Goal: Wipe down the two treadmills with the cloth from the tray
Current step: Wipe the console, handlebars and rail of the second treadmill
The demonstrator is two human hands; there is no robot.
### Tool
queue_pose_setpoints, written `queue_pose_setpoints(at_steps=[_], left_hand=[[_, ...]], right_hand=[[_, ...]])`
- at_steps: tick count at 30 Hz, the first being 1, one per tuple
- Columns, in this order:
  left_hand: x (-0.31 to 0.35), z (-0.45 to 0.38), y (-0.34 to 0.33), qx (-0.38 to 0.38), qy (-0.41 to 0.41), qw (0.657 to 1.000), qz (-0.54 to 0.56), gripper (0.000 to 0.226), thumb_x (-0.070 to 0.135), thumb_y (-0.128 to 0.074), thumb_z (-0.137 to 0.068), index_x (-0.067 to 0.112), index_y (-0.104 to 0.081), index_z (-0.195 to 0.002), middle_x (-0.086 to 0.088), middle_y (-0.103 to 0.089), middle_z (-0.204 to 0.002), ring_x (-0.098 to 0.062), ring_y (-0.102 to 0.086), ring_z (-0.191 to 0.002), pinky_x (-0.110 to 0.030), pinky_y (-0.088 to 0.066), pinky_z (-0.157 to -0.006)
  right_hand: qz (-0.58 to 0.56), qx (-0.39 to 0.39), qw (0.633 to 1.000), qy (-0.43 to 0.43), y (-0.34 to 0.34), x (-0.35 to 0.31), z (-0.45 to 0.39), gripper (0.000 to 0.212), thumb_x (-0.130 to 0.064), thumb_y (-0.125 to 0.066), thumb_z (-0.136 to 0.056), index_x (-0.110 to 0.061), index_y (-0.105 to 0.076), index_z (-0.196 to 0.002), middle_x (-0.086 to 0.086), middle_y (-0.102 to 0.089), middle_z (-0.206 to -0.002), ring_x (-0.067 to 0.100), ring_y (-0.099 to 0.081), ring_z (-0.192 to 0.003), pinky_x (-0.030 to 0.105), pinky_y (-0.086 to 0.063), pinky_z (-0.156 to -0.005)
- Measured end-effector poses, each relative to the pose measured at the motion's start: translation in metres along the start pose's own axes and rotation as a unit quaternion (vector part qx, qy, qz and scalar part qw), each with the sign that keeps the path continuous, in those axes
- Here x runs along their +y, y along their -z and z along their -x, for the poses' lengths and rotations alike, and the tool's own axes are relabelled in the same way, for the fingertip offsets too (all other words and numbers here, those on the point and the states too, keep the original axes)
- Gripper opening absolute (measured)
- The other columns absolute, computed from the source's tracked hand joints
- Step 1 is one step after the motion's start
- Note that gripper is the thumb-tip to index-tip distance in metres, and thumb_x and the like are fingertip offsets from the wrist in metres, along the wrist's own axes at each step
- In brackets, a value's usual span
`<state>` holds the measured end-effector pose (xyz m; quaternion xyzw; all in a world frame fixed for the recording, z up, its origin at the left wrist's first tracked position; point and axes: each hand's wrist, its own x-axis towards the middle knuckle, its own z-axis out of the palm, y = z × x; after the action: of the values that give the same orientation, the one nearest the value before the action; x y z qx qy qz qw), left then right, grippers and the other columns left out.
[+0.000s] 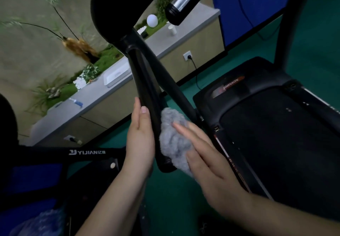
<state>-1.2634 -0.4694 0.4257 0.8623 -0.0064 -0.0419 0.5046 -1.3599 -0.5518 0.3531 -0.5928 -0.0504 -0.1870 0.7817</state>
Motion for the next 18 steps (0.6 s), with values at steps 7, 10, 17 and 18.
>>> queue_pose_setpoints(at_steps=[7,10,17,18], left_hand=[[0.0,0.004,-0.001,0.008,0.005,1.0,0.001,0.043,0.034,-0.031,-0.102,0.04,-0.034,-0.145,0.009,-0.05,-0.141,-0.008,-0.05,-0.124,-0.009,-0.04,-0.088],[0.002,0.005,-0.002,0.01,0.007,1.0,0.007,0.043,0.033,-0.031,-0.103,0.037,-0.033,-0.146,0.013,-0.046,-0.143,-0.004,-0.047,-0.126,0.0,-0.038,-0.081],[0.0,0.005,-0.002,0.007,0.008,1.0,0.027,0.043,0.031,-0.033,-0.102,0.037,-0.035,-0.145,0.009,-0.052,-0.138,-0.008,-0.052,-0.122,-0.024,-0.043,-0.1],[0.001,0.004,-0.001,0.006,0.005,1.0,0.008,0.043,0.031,-0.033,-0.102,0.037,-0.036,-0.145,0.011,-0.053,-0.136,-0.007,-0.053,-0.12,-0.019,-0.043,-0.095]], right_hand=[[-0.048,0.033,0.993,-0.104,0.001,0.019,-0.041,0.037,-0.018,-0.041,-0.102,-0.023,-0.048,-0.138,-0.011,-0.047,-0.143,-0.004,-0.039,-0.133,0.024,-0.029,-0.115],[-0.02,0.035,0.998,-0.044,0.0,0.006,0.003,0.034,-0.026,-0.04,-0.099,-0.039,-0.047,-0.129,-0.026,-0.043,-0.141,-0.011,-0.033,-0.133,0.006,-0.026,-0.107],[-0.006,0.026,0.997,-0.066,0.004,0.017,-0.052,0.031,-0.016,-0.043,-0.1,-0.029,-0.055,-0.126,-0.018,-0.052,-0.13,-0.015,-0.046,-0.118,0.008,-0.033,-0.104],[-0.025,0.028,0.994,-0.104,0.006,0.023,-0.067,0.031,-0.017,-0.043,-0.101,-0.028,-0.056,-0.127,-0.018,-0.055,-0.127,-0.015,-0.049,-0.114,0.008,-0.037,-0.1]])
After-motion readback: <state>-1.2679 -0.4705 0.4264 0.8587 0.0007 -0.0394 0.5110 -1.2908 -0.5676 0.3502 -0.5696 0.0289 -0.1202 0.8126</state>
